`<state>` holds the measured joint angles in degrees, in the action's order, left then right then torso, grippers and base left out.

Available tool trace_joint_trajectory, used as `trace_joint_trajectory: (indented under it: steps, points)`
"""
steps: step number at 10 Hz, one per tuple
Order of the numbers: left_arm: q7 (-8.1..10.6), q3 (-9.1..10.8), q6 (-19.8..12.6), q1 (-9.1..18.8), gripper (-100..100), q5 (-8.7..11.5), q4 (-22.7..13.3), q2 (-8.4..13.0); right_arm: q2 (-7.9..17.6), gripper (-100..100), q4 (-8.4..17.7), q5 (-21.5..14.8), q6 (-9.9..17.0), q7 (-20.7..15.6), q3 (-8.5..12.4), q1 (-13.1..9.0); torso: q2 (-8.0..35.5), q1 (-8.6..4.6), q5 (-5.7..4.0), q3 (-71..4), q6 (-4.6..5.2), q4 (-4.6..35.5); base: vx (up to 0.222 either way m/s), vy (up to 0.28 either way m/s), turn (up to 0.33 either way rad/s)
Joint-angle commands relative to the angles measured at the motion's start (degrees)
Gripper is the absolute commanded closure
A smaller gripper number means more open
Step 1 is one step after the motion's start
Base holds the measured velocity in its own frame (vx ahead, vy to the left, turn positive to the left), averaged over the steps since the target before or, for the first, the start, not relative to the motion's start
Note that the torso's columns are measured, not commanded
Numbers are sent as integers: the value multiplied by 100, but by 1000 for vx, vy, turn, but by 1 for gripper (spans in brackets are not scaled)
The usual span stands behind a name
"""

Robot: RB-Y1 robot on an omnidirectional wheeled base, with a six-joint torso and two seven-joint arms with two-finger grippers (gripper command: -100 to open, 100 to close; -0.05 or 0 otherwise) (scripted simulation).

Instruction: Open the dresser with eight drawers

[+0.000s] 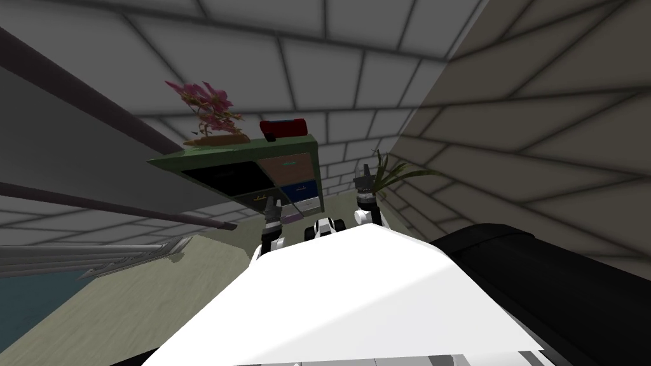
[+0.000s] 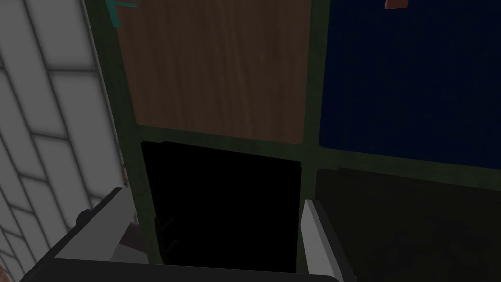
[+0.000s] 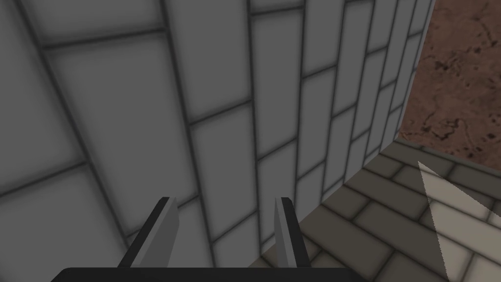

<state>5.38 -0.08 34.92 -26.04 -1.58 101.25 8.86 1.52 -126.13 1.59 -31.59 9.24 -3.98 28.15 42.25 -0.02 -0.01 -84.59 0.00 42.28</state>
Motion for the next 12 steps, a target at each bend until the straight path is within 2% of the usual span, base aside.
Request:
trace_joint_trajectory:
  steps: [1, 7, 12]
  points:
    - [-1, -2, 159, 76, -100, 16, -435, -29, 0, 0, 0, 0, 0, 0, 0, 0, -2, 2, 1, -2, 1, -1, 120, -102, -20]
    - [-13, -32, 503, 147, -100, 42, -1321, -262, 0, 0, 0, 0, 0, 0, 0, 0, 6, 3, 1, 3, 0, 2, 89, -107, -18]
    - [-19, -46, 658, 180, -100, 54, -1727, -826, 1, 0, 0, 0, 0, 0, 1, 0, 7, 8, 2, 3, 0, 2, 61, -62, -10]
